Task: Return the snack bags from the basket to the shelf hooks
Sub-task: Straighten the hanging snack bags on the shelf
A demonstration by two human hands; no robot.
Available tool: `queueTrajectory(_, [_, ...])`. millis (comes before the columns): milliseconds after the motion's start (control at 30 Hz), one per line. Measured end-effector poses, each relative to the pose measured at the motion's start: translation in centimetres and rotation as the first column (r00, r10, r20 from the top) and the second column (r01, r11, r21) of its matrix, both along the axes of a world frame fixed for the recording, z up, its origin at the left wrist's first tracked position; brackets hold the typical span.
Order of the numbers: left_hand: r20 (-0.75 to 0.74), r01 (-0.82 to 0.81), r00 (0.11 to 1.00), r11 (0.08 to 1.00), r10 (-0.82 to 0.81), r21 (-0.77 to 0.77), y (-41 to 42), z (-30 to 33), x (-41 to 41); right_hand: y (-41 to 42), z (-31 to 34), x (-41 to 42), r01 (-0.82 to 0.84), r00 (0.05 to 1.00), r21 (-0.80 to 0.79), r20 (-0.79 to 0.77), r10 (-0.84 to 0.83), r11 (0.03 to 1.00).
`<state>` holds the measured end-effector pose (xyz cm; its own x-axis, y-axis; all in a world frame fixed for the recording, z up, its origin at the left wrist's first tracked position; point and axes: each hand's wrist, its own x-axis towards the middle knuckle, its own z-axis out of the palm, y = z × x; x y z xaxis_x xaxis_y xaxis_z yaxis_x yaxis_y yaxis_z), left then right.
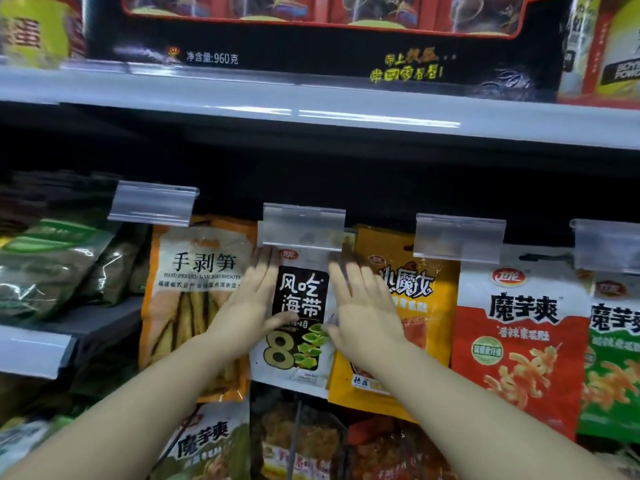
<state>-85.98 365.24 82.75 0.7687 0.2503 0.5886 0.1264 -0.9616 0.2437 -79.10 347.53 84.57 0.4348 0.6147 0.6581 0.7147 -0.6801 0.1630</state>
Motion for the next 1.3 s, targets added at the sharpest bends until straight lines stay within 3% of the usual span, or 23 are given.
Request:
queueTrajectory(167, [-0.032,-0.009,0.999,1.0,0.009,0.008,0.2,0.8,0.0,-1.6,-0.9,0.7,0.051,0.996,-0.073,0.082,-0.045,0.996])
queueTrajectory(267, [-0.049,-0.019,0.999,1.0,0.019,0.008,0.3,0.9,0.2,-2.3,-1.1,1.0,0.031,0.999,-0.111,-0.017,-0.033,0.993])
queueTrajectory(500, [0.04,-0.023,0.999,0.995,0.019,0.098,-0.4,-0.8,-0.2,-2.9,-1.0,0.6,-0.067,0.982,0.007,-0.176,0.068,0.998])
queueTrajectory(633, [0.088,-0.048,0.995,0.996,0.041,0.077,-1.1,-1.0,-0.9,-3.1,-1.3,0.6,-0.086,0.988,0.043,-0.127,0.091,0.995])
queueTrajectory(800, [0.116,-0.213,0.976,0.934,0.187,0.286,0.2,-1.8,-0.8,-3.1,-2.1,0.6,0.014,1.0,-0.039,-0.021,-0.015,0.999])
queueTrajectory(933, [0.076,-0.228,0.974,0.934,0.215,0.277,0.8,-1.4,-0.9,-3.0,-2.2,0.4,0.06,0.998,0.004,0.014,-0.06,0.998])
queueTrajectory(1167, [0.03,-0.221,0.975,0.929,0.222,0.298,1.2,-0.6,-0.4,-1.9,-2.6,0.3,-0.047,0.984,0.127,-0.166,0.068,0.991])
queueTrajectory(1300, [0.041,-0.208,0.978,0.939,0.204,0.276,1.2,-1.0,-0.5,-2.2,-2.9,0.5,-0.041,0.992,0.133,-0.111,0.056,0.99])
